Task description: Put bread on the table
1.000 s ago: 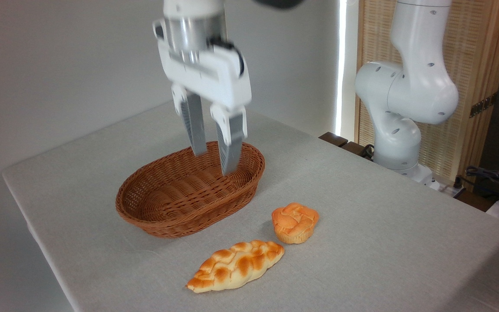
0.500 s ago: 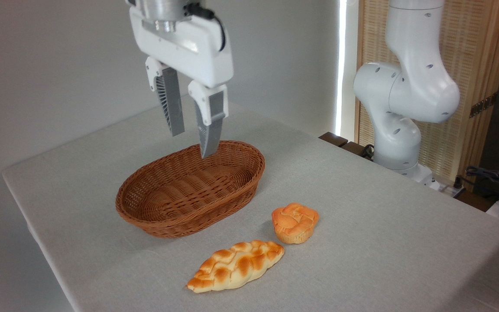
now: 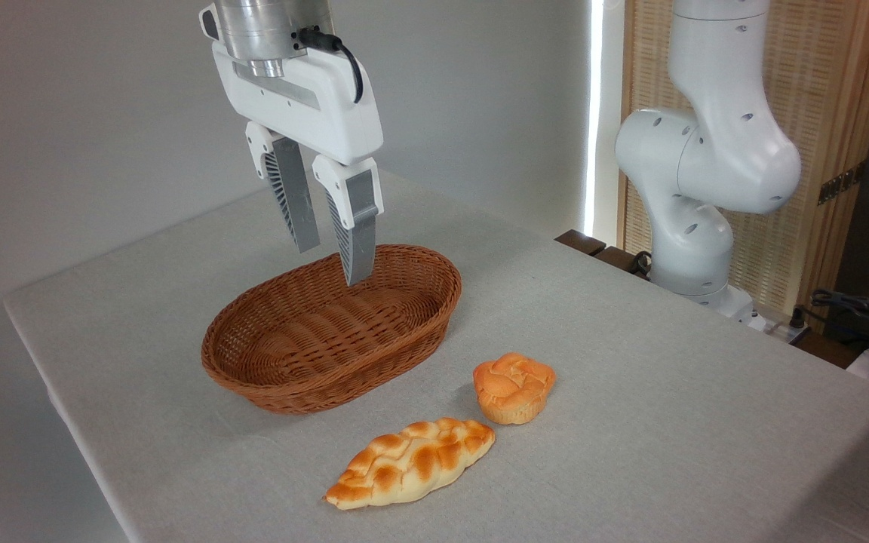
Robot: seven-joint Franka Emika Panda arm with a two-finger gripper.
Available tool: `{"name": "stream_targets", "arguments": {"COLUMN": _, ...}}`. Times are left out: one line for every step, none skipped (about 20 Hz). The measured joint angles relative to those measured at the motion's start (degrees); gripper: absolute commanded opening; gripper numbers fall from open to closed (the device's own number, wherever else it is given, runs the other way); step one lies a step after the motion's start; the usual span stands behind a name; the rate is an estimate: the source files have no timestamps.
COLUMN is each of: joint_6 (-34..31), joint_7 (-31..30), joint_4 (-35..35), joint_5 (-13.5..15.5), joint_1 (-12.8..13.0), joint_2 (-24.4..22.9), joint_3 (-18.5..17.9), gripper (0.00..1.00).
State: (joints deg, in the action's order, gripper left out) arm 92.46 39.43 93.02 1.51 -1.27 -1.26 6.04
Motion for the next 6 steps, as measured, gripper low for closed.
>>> {"name": "stream_targets", "arguments": {"joint_6": 0.0, "joint_7": 0.0, "joint_4": 0.0, "joint_5": -0.1, "joint_1": 0.0, "joint_2": 0.0, "joint_3": 0.0, "gripper": 1.0}}
{"name": "stream_targets", "arguments": {"joint_6": 0.0, "joint_7": 0.0, "joint_4": 0.0, "joint_5": -0.3, "joint_1": 0.0, "joint_2": 0.0, "joint_3": 0.0, "gripper": 1.0}}
{"name": "stream_targets", "arguments": {"joint_6": 0.0, "joint_7": 0.0, "joint_4": 0.0, "joint_5": -0.5, "joint_1": 0.0, "joint_2": 0.0, "joint_3": 0.0, "gripper": 1.0}}
{"name": "stream_targets", "arguments": {"joint_6": 0.0, "joint_7": 0.0, "joint_4": 0.0, "joint_5": -0.6, "joint_1": 0.0, "joint_2": 0.0, "joint_3": 0.0, "gripper": 1.0}}
{"name": "stream_targets", "arguments": {"joint_6": 0.0, "joint_7": 0.0, "joint_4": 0.0, "joint_5": -0.6, "joint_1": -0.1, "joint_2": 0.0, "joint_3": 0.0, "gripper": 1.0}}
{"name": "stream_targets", "arguments": {"joint_6": 0.0, "joint_7": 0.0, "joint_4": 0.0, "joint_5": -0.7, "joint_1": -0.1, "joint_2": -0.1, "joint_3": -0.1, "gripper": 1.0}}
